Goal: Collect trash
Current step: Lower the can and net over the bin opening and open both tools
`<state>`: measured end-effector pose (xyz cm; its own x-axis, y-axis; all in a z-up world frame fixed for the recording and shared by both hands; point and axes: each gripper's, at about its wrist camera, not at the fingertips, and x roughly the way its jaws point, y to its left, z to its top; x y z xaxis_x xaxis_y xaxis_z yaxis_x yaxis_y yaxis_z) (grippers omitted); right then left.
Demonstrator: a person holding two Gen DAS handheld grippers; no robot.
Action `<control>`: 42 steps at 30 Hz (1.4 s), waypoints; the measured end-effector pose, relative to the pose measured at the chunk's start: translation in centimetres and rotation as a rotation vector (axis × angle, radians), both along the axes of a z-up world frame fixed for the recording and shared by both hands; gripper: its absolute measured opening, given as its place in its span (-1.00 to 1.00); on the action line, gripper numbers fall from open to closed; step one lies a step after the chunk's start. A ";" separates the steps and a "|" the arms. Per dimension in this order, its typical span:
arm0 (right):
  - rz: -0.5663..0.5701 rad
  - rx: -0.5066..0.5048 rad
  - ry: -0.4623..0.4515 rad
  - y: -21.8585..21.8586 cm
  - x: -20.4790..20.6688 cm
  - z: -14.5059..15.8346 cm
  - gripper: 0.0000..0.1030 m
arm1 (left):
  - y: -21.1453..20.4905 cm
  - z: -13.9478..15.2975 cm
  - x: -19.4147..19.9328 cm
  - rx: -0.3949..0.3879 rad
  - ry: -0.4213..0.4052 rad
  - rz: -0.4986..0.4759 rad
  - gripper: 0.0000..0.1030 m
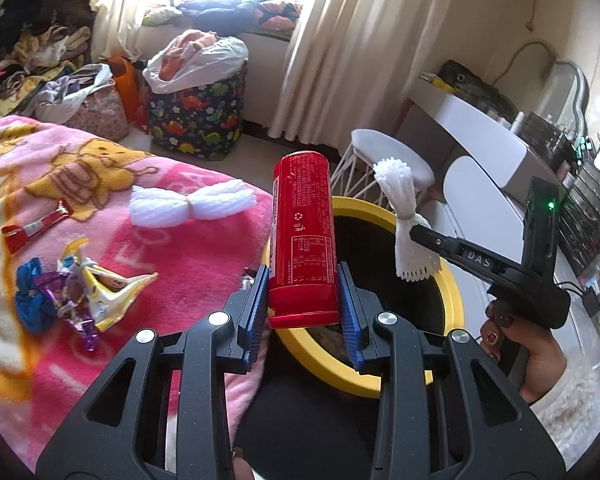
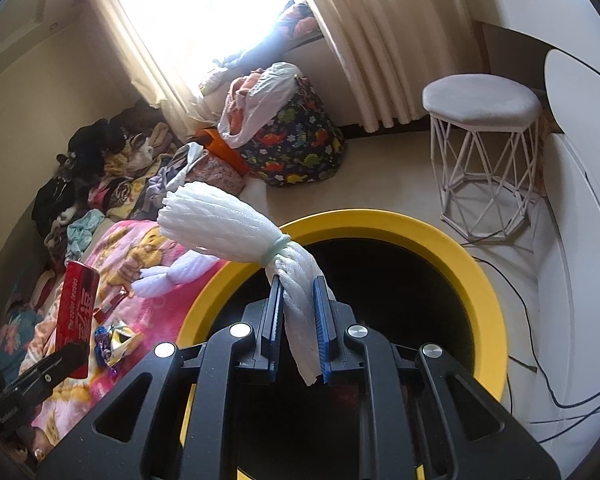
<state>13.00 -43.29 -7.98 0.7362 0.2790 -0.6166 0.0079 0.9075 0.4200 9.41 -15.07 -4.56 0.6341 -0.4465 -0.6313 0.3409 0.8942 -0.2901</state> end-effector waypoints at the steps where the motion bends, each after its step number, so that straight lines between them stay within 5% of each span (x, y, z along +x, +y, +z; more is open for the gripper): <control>1: -0.004 0.003 0.002 -0.1 0.0 0.0 -0.72 | -0.4 -0.1 0.0 0.003 0.001 -0.011 -0.49; 18: -0.075 0.025 0.051 -2.0 -0.1 -1.5 -0.67 | -5.2 -2.8 1.4 0.038 0.057 -0.112 -0.49; 34: -0.096 0.041 0.078 -2.6 -0.1 -2.3 -0.57 | -6.3 -4.0 3.6 0.058 0.076 -0.107 -0.49; 36: -0.099 0.045 0.082 -2.7 -0.1 -2.5 -0.50 | -6.1 -3.9 3.7 0.057 0.069 -0.093 -0.37; 38: -0.101 0.044 0.086 -2.6 -0.1 -2.6 -0.40 | -5.7 -3.6 3.6 0.055 0.055 -0.075 0.15; 42: -0.098 0.045 0.084 -2.7 -0.1 -2.6 -0.21 | -4.8 -3.0 3.3 0.050 0.028 -0.042 0.39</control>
<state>12.94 -46.02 -10.59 0.7073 0.2371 -0.6659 0.1330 0.8806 0.4547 12.68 -19.82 -7.58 0.5976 -0.4397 -0.6705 0.3706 0.8930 -0.2552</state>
